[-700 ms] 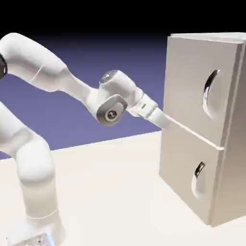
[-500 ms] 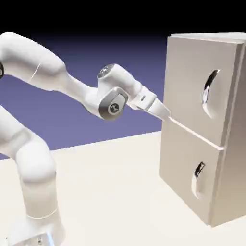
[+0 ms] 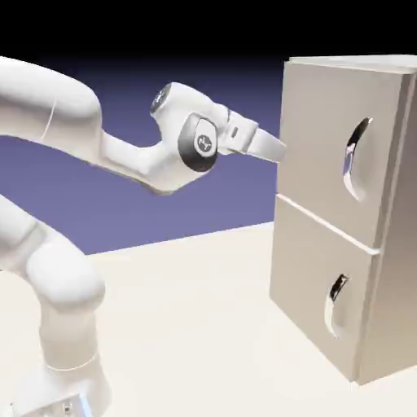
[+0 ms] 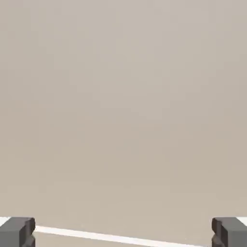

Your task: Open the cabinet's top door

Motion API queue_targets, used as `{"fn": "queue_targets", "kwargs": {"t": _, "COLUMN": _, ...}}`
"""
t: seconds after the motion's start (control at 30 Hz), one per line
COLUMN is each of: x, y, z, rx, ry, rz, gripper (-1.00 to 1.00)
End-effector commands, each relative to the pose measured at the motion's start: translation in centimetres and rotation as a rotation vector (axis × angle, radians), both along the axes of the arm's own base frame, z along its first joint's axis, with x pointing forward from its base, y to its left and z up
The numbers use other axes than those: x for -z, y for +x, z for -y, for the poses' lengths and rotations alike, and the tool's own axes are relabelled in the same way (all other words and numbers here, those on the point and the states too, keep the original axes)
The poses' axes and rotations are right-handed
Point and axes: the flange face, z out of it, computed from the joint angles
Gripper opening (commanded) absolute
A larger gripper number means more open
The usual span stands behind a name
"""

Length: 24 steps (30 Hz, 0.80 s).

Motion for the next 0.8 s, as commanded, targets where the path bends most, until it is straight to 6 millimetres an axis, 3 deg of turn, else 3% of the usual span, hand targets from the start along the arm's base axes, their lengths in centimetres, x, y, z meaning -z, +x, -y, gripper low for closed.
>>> {"fn": "queue_targets", "kwargs": {"t": 0.0, "x": -0.3, "y": -0.1, "z": 0.1, "rx": -0.001, "ry": 0.0, "rz": 0.014, "gripper": 1.0}}
{"fn": "queue_targets", "kwargs": {"t": 0.4, "x": -2.5, "y": -1.1, "z": 2.7, "rx": -0.001, "ry": 0.016, "rz": 0.174, "gripper": 1.0}}
{"fn": "queue_targets", "kwargs": {"t": 0.77, "x": -2.2, "y": -0.9, "z": 6.7, "rx": 0.006, "ry": 0.045, "rz": 0.302, "gripper": 1.0}}
